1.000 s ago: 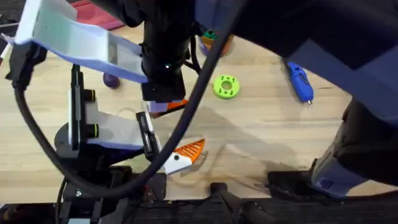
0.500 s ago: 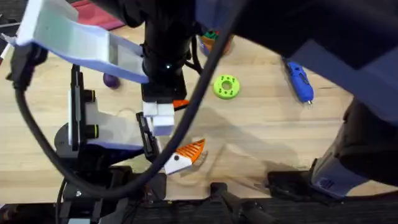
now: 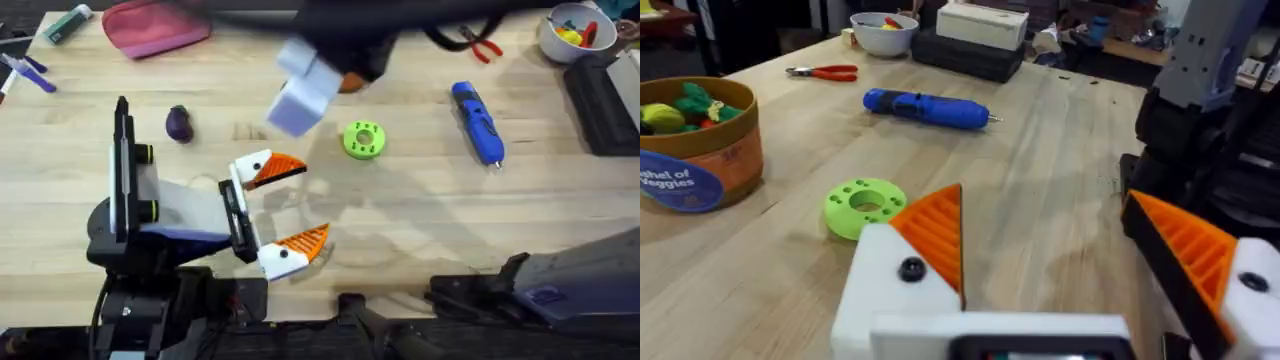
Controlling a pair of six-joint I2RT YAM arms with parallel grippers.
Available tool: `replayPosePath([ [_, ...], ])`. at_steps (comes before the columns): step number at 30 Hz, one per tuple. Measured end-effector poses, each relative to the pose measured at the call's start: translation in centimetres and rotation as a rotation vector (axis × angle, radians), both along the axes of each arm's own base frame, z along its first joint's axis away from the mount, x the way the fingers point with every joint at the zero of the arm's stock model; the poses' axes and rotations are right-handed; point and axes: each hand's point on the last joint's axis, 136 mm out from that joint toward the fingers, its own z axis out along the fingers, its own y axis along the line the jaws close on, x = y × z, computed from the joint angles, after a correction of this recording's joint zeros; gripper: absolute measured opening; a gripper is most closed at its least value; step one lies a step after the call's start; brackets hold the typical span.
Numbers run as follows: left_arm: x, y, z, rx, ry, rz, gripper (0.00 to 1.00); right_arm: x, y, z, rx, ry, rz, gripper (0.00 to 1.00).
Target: Pick up the gripper from the table and insert it into the empty holder that is missing its gripper. Then pick up a screw, insert it into the mounting hole, and use the screwdriver to tighten it. Finally, clean up the table by picking up the vegetable and placing it into the bucket.
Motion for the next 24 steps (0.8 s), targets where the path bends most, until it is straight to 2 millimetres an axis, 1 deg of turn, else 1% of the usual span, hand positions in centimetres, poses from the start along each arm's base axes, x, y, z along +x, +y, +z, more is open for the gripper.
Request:
replayPosePath([
  [3, 0.0, 0.0, 0.0, 0.000, 0.000, 0.000, 0.987, 0.9, -2.0, -0.3, 0.014, 0.002, -0.109, 0.993],
  [6, 0.0, 0.0, 0.0, 0.000, 0.000, 0.000, 0.989, 2.0, -4.5, -1.3, 0.051, 0.009, -0.252, 0.993],
  [8, 0.0, 0.0, 0.0, 0.000, 0.000, 0.000, 0.986, 2.8, -7.2, -2.0, 0.062, 0.019, -0.388, 0.994],
  [10, 0.0, 0.0, 0.0, 0.000, 0.000, 0.000, 0.985, 3.4, -10.8, -2.8, 0.059, 0.034, -0.553, 0.994],
  [13, 0.0, 0.0, 0.0, 0.000, 0.000, 0.000, 0.985, 3.9, -16.0, -3.6, 0.064, 0.050, -0.791, 0.993],
  [17, 0.0, 0.0, 0.0, 0.000, 0.000, 0.000, 0.985, 4.3, -21.8, -4.6, 0.076, 0.067, -1.042, 0.993],
  [21, 0.0, 0.0, 0.0, 0.000, 0.000, 0.000, 0.985, 4.2, -25.8, -6.0, 0.042, 0.116, -1.211, 0.994],
  [24, 0.0, 0.0, 0.0, 0.000, 0.000, 0.000, 0.985, 4.2, -27.7, -7.0, 0.017, 0.156, -1.290, 0.994],
])
